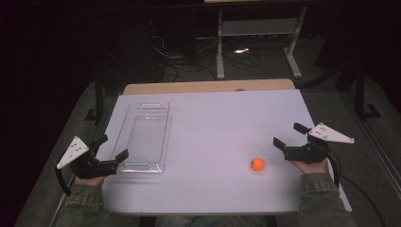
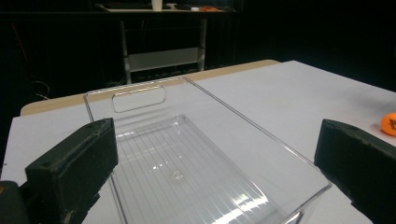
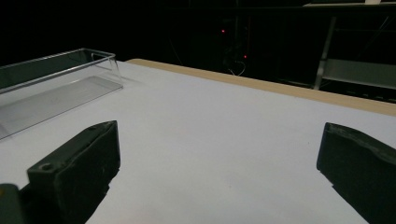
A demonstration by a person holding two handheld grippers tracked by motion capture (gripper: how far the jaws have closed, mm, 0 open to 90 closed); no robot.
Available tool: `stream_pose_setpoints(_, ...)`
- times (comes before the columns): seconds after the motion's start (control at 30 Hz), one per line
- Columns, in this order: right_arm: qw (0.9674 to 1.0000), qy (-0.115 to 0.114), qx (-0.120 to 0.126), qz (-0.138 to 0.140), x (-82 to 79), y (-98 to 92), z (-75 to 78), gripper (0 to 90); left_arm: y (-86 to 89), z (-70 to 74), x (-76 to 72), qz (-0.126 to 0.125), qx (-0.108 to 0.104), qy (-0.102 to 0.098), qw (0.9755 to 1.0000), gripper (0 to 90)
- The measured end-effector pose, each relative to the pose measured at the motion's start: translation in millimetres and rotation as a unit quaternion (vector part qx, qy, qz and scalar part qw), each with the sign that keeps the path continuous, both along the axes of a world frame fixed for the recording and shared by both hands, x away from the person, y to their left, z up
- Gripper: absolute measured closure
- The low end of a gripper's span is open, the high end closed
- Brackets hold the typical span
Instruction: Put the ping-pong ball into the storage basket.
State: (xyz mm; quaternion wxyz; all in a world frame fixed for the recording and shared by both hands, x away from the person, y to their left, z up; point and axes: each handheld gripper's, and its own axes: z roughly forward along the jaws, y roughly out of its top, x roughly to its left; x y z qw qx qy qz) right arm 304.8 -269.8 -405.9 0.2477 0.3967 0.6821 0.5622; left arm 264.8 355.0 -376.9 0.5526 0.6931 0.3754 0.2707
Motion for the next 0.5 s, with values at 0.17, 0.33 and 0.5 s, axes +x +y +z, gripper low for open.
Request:
stream_pose_setpoints(0.17, 1.0000, 0.000, 0.000, 0.003, 1.1, 1.0, -0.2, 0.0, -1.0, 3.4, -3.1, -0.001, -0.002, -0.006, 1.0000, 0.0)
stream_pose_setpoints(0.33, 1.0000, -0.003, -0.005, -0.002, 2.4, 0.5, -0.4, 0.0, -3.2, 8.2, -3.7, -0.005, 0.001, -0.008, 1.0000, 0.0)
stream_pose_setpoints(0.5, 1.0000, -0.001, -0.005, -0.003, 2.3, 0.7, -0.7, 0.0, -3.9, 10.6, -2.4, -0.008, 0.013, -0.001, 0.9999, 0.0)
